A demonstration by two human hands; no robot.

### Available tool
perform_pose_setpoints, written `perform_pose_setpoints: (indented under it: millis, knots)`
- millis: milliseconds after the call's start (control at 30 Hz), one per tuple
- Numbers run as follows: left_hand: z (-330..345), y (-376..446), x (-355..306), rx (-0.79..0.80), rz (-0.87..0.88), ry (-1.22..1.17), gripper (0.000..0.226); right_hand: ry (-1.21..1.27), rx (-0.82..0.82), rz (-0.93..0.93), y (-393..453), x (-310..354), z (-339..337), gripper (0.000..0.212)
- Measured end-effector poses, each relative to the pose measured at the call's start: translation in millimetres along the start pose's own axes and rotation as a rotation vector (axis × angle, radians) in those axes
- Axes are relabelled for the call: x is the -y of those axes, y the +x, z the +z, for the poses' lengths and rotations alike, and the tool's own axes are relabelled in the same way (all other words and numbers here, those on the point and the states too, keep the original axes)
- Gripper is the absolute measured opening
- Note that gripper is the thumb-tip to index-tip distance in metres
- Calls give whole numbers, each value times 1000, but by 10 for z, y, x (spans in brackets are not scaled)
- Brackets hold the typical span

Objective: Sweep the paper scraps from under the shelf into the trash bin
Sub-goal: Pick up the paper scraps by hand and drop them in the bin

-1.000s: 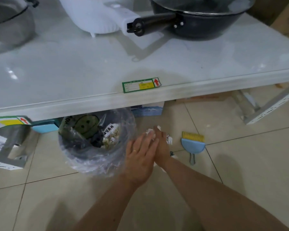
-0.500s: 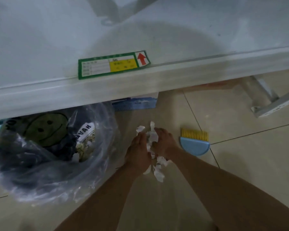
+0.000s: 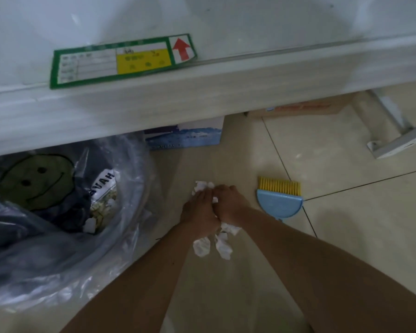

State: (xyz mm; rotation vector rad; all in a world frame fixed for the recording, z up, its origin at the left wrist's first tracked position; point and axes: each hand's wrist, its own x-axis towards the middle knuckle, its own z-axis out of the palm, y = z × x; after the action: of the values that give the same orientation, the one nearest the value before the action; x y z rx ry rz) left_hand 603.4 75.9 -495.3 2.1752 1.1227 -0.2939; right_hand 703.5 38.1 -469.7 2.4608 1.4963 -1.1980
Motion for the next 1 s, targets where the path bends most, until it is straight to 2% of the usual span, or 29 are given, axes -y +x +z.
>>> perform_pose_setpoints:
  millis: [133, 200, 300, 400, 500, 567, 633, 733, 800, 1000]
  knots:
    - [-2, -226, 103, -52, 64, 27, 90, 11, -16, -58, -249, -154, -60, 51]
    - [-58, -327, 157, 0, -5, 55, 110, 70, 7, -41, -349, -246, -82, 78]
    - [-67, -458, 197, 148, -80, 195, 140, -56, 106, 1, -438, -327, -7, 115]
    - [-1, -600, 131, 221, -122, 332, 141, -96, 123, 33, -440, -300, 102, 129]
    - [111, -619, 82, 155, -169, 336, 131, -112, 61, 28, -385, -225, 216, 133]
    - [157, -529, 72, 91, -200, 213, 110, -100, 57, 13, -330, -184, 266, 131]
    - [173, -392, 62, 19, -190, 95, 80, -59, 75, -3, -296, -131, 289, 118]
    - [183, -325, -25, -22, -83, 109, 48, -6, 34, -11, -311, -24, 305, 71]
    - [166, -315, -76, -36, -47, 93, 38, -4, -22, -20, -350, 37, 285, 50]
    - [-73, -442, -223, -93, -86, 15, 28, -19, -102, -37, -581, 143, 8, 30]
